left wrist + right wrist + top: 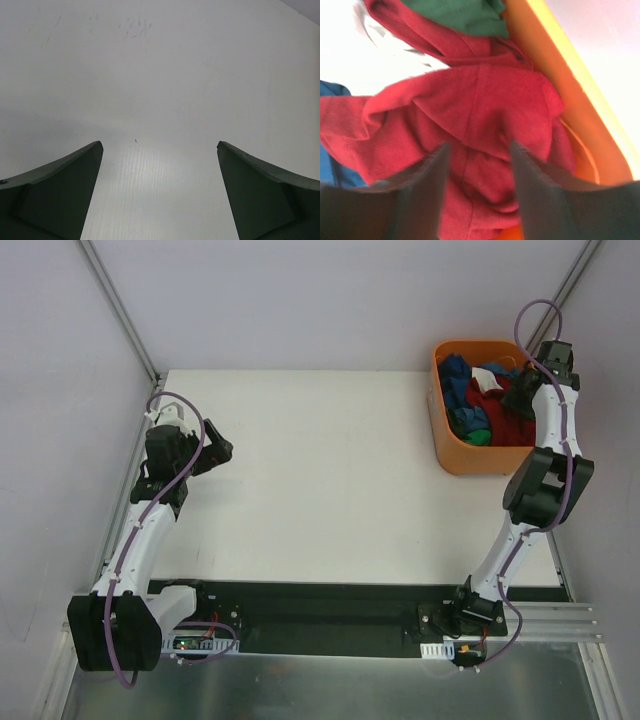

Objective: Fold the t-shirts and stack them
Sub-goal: Grab the tshirt from the pile, then move the tshirt to the center of the board

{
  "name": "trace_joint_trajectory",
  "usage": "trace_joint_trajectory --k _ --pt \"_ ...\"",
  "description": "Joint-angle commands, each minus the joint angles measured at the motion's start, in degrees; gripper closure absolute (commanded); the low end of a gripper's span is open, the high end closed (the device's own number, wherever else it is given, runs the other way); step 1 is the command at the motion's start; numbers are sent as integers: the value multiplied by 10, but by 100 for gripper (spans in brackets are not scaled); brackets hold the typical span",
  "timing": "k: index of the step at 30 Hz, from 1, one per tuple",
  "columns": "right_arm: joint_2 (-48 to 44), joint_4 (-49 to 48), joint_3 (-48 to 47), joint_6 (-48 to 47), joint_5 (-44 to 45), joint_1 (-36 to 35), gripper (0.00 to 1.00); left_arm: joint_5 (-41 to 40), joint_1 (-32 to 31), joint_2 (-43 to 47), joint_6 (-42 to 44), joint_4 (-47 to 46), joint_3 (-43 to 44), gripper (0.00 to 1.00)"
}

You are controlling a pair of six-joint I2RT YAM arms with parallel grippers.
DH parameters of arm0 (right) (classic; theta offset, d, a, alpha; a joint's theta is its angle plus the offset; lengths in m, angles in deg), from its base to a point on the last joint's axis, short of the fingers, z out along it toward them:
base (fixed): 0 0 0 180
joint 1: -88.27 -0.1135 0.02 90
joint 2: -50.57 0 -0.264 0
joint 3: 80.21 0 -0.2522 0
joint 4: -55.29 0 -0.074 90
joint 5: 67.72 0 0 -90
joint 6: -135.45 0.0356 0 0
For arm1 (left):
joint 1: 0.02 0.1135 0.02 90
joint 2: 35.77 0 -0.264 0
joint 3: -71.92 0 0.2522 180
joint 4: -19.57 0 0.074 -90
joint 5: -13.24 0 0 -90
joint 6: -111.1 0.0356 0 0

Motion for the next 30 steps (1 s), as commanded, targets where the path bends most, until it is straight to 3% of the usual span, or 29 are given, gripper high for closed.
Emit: trace_joint_trajectory --k 1,8,14,19,30 --pt "8 -38 -1 0 -22 9 53 -3 -5 5 5 -5 14 1" --pt "10 -49 4 -1 -63 16 70 -5 -5 18 5 -2 11 1" --pt "-2 -76 23 -2 -99 18 99 -13 -5 29 6 -2 7 1" --pt "-55 -114 45 -22 -105 17 99 -16 -5 37 7 0 5 1" --pt "-287 -263 57 -1 -151 13 99 -12 -5 43 5 0 5 1"
